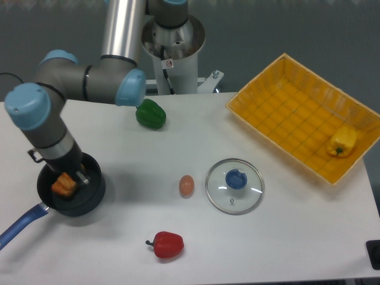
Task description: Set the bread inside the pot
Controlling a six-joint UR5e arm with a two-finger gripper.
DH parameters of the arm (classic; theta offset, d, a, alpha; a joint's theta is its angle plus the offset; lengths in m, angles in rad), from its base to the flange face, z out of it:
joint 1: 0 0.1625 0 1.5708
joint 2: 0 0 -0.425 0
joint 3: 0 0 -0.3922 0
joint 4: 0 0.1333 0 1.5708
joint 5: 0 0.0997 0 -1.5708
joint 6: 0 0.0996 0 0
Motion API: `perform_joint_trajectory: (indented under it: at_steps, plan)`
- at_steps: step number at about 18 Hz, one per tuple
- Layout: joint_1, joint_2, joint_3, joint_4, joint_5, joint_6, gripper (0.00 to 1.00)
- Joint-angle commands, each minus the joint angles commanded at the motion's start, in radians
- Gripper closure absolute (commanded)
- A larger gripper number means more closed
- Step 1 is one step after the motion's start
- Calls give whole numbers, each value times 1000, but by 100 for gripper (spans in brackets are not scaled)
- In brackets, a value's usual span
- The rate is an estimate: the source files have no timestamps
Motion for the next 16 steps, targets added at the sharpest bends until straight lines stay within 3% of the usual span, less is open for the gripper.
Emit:
perform_joint_trajectory:
  at_steps: [6,9,11,13,14,16]
  plan:
    - [-39,-8,-17,2,-2,-22,100]
    - [-35,-15,-17,5,-2,-14,94]
    - [-26,-21,-17,12,-2,-14,77]
    - [-23,-22,-15,14,0,-14,71]
    - [-16,-18,-15,15,0,-14,53]
    - [-11,-11,-15,14,0,-14,49]
